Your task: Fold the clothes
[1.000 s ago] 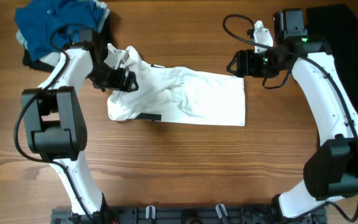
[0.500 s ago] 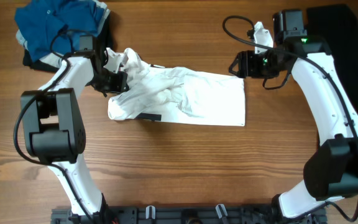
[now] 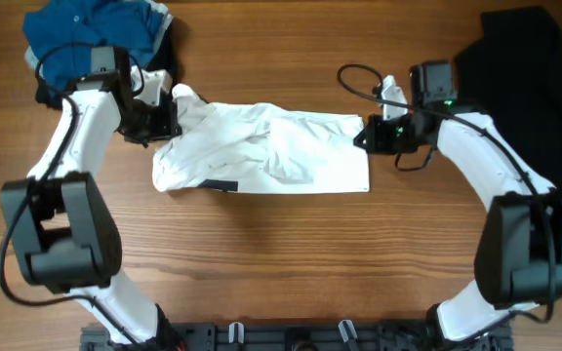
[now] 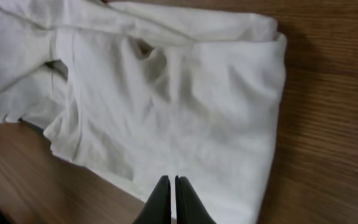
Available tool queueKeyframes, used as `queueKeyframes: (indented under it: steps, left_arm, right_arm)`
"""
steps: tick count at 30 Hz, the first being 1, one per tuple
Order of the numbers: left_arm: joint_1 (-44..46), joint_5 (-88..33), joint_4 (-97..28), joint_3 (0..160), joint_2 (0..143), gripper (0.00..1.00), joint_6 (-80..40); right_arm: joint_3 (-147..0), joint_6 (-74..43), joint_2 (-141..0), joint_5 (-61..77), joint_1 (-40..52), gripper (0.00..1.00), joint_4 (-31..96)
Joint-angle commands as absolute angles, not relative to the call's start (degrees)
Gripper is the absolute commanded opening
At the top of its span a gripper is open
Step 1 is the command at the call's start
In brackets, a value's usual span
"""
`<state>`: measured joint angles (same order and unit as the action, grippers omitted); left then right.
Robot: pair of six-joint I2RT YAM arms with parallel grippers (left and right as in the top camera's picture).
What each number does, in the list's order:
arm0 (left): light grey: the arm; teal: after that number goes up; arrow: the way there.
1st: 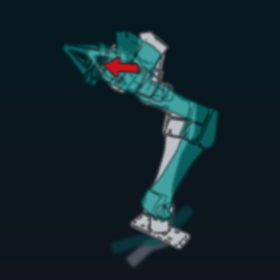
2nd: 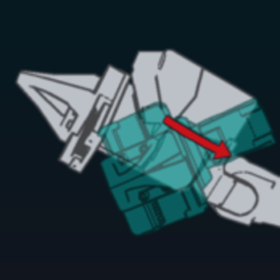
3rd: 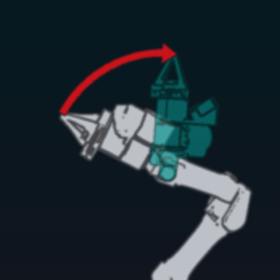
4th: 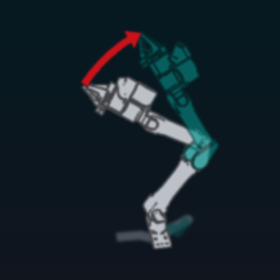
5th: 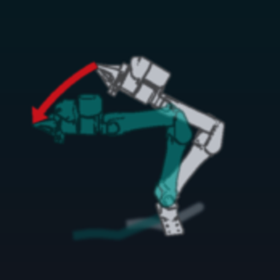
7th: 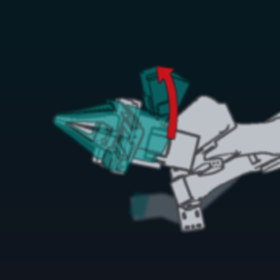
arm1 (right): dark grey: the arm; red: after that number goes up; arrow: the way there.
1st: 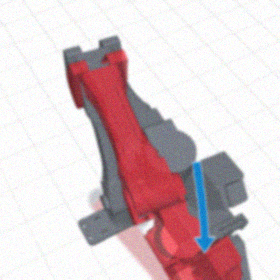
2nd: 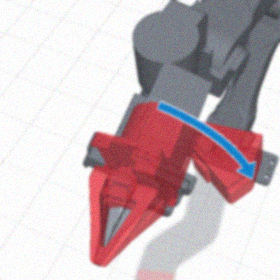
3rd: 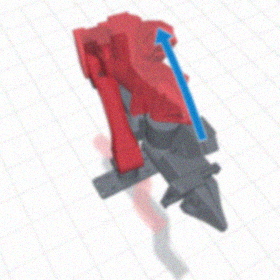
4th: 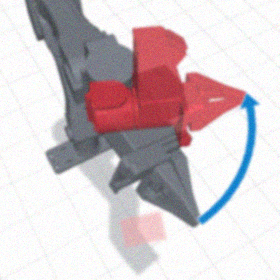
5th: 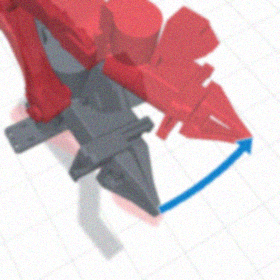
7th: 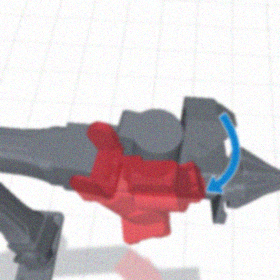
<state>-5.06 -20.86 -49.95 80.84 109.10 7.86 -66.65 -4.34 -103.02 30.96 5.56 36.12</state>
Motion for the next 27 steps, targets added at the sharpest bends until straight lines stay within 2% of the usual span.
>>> queueKeyframes:
  steps: [1, 11, 22, 27]
  left_arm:
    - [-3.1, -20.5, -50.3, 81.8, 107.5, 0.04, 7.0]
    - [4.8, -20.5, -50.2, 81.8, 99.5, 0.04, 4.4]
    - [28.6, -21.2, -34.2, 81.8, 98.3, 0.04, -15.8]
    - [35.3, -20.7, -26.5, 81.8, 99.0, 0.04, -22.2]
  right_arm:
    - [-64.6, -7.0, -108.0, 33.2, 6.5, 0.04, 33.6]
    - [-64.4, -11.0, -116.7, 31.6, 6.5, 0.04, 27.7]
    - [-64.4, -12.2, -116.9, 31.6, 6.5, 0.04, 27.1]
    - [-64.4, -12.2, -116.9, 31.6, 6.5, 0.04, 27.0]
